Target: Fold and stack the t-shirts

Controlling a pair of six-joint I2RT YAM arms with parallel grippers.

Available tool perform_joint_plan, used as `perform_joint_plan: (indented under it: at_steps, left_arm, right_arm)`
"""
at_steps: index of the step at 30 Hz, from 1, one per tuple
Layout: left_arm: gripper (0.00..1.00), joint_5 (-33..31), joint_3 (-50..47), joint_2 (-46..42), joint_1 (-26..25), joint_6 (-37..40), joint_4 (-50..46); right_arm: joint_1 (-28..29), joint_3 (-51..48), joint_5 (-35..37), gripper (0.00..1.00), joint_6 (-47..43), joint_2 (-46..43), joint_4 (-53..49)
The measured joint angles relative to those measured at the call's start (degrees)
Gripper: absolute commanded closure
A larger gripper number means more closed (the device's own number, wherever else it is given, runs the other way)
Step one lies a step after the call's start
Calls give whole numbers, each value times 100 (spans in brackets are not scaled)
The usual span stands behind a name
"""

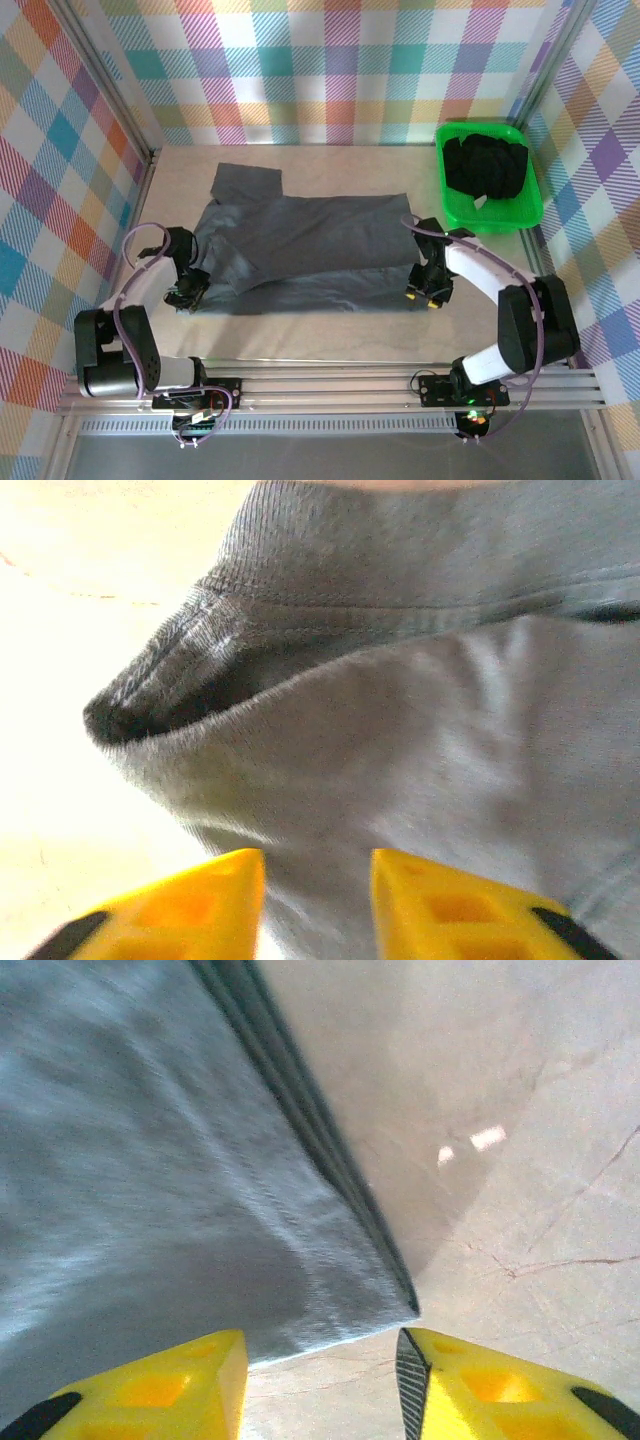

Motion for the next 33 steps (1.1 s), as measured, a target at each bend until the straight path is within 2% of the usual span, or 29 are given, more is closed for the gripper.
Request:
perform_joint_plan:
  at_steps: [2,4,7,11,16,20,22,26,31,33]
  left_arm:
    - [57,48,179,-186,-160,-210,-22]
    - [54,184,249,-282,-422,-518,52]
    - [48,509,151,-269,-935,-1139,315]
    - [47,807,70,68,-1488,-1858,610]
    - [52,925,48,514,-1670,-2304,922]
    - [56,918,50,835,-1676,-2369,1032]
    - [60,905,68,979,-1681,-2363,1045]
    - [79,852,155,1056,-1681,-2295,1038]
    - [94,680,553,1156,-1714,-2133,955]
    - [97,619,763,1200,-1742,-2050,892]
  right_arm:
    - [0,138,-179,42,-138,-212,234]
    - [2,212,-612,40,-260,-411,654]
    - [22,332,-1502,39,-365,-442,1394]
    - [22,492,-2275,40,-363,-155,2074]
    - [26,595,-2599,41,-361,24,2280]
    - [26,608,-2684,41,-361,33,2304]
    - [26,608,-2693,41,-358,33,2306]
    - [26,608,-2693,41,-341,31,2306]
    - [26,608,-2688,42,-308,31,2299]
    - [26,608,-2688,42,-293,26,2297]
